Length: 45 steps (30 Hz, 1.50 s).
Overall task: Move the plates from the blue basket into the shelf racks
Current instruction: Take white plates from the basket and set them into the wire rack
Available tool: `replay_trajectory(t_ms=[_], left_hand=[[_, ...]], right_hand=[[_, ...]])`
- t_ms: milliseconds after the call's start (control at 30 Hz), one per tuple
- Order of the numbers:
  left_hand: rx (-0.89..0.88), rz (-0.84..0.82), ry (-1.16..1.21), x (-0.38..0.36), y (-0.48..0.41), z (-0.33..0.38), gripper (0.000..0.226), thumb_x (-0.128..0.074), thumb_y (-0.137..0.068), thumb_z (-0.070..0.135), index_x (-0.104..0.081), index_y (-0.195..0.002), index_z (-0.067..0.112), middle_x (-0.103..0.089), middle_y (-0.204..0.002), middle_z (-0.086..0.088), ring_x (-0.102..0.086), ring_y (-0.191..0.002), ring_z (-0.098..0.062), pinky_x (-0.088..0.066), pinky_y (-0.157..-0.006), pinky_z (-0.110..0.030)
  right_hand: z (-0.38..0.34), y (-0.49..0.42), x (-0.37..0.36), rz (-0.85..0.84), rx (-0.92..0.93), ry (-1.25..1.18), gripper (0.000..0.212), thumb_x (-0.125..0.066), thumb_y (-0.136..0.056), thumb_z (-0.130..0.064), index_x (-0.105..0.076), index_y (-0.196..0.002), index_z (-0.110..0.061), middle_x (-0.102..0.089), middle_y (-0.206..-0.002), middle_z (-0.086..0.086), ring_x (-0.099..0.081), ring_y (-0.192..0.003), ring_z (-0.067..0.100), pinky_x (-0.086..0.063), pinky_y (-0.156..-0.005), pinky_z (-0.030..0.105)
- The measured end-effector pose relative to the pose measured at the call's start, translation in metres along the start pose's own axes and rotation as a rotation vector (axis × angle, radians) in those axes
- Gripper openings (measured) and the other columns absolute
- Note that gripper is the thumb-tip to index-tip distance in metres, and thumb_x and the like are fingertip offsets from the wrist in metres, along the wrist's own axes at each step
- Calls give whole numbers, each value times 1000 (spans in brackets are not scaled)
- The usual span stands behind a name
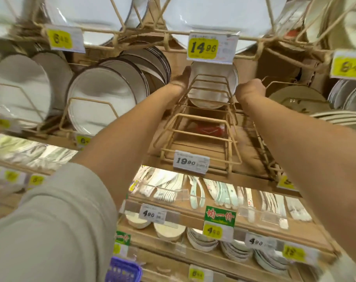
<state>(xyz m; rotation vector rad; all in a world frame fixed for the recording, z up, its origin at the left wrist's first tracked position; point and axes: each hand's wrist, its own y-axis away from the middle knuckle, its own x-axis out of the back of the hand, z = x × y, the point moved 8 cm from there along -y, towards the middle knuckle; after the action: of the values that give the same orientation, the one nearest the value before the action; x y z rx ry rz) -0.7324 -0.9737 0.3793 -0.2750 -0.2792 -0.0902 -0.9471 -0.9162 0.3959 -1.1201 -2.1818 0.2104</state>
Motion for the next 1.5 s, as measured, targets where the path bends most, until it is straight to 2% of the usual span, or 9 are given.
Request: replay_trajectory(t_ms=[133,233,367,467,633,967,1133,1367,1500], left_hand=[[-52,0,-37,10,58,-3,55,-26,-103,47,-57,-124,7,-58,-130,-18,-57,-115,-27,-41,-90,-33],[-150,-24,-60,17,101,-3,49,-27,-103,44,-63,-118,15,-62,-120,-5,-57,-115,-24,-43,-96,-34],[-255,-9,34,31,171,2,39,-28,-103,40,-64,-89,36,-64,-101,16,-59,-102,-1,-44,-90,-25],[-259,75,97,50,208,-7,35,-29,-104,37,-63,-100,28,-66,-108,4,-60,-108,-14,-45,-100,-35],[-216,138,229,87,272,-42,43,-26,-105,34,-64,-110,15,-70,-104,0,-65,-98,-13,-49,-87,-31],[178,283,279,223,372,-200,50,-27,-105,38,-68,-100,10,-75,-94,-6,-71,-85,-18,-55,-74,-30],[366,359,266,294,421,-278,42,-34,-104,32,-68,-91,11,-76,-80,0,-70,-70,-11,-55,-59,-19],[718,390,318,337,478,-394,35,-36,-103,25,-61,-86,9,-68,-75,-6,-61,-64,-17,-47,-60,-28],[831,394,328,349,487,-441,32,-37,-102,24,-61,-84,10,-68,-75,-5,-61,-65,-18,-47,-59,-27]], right_hand=[[-3,33,22,-66,19,-132,34,-51,-93,-14,-58,-124,0,-60,-127,17,-56,-119,31,-46,-84,30],[-6,62,41,-63,34,-245,38,-50,-93,-16,-55,-127,0,-60,-127,15,-56,-118,31,-48,-97,35],[-16,104,69,-31,200,-353,25,-50,-91,-15,-72,-101,-8,-62,-89,2,-58,-86,18,-39,-67,20],[-20,137,85,-69,280,-514,25,-50,-88,-16,-74,-97,-16,-65,-85,-7,-61,-84,8,-47,-73,24],[-6,212,88,-182,296,-758,24,-49,-82,-15,-70,-81,-26,-71,-87,-3,-69,-91,20,-57,-83,39],[41,393,-55,-556,-76,-870,31,-48,-86,2,-70,-82,-20,-75,-84,3,-72,-81,12,-55,-69,17],[57,486,-133,-698,-185,-740,27,-49,-87,-3,-70,-84,-21,-75,-82,-2,-72,-82,10,-54,-76,23],[90,578,-213,-801,-337,-550,24,-49,-86,4,-69,-82,-9,-71,-81,10,-67,-69,13,-55,-68,23],[102,599,-253,-856,-366,-431,24,-50,-87,-1,-68,-80,-14,-72,-80,10,-67,-80,27,-55,-83,43]])
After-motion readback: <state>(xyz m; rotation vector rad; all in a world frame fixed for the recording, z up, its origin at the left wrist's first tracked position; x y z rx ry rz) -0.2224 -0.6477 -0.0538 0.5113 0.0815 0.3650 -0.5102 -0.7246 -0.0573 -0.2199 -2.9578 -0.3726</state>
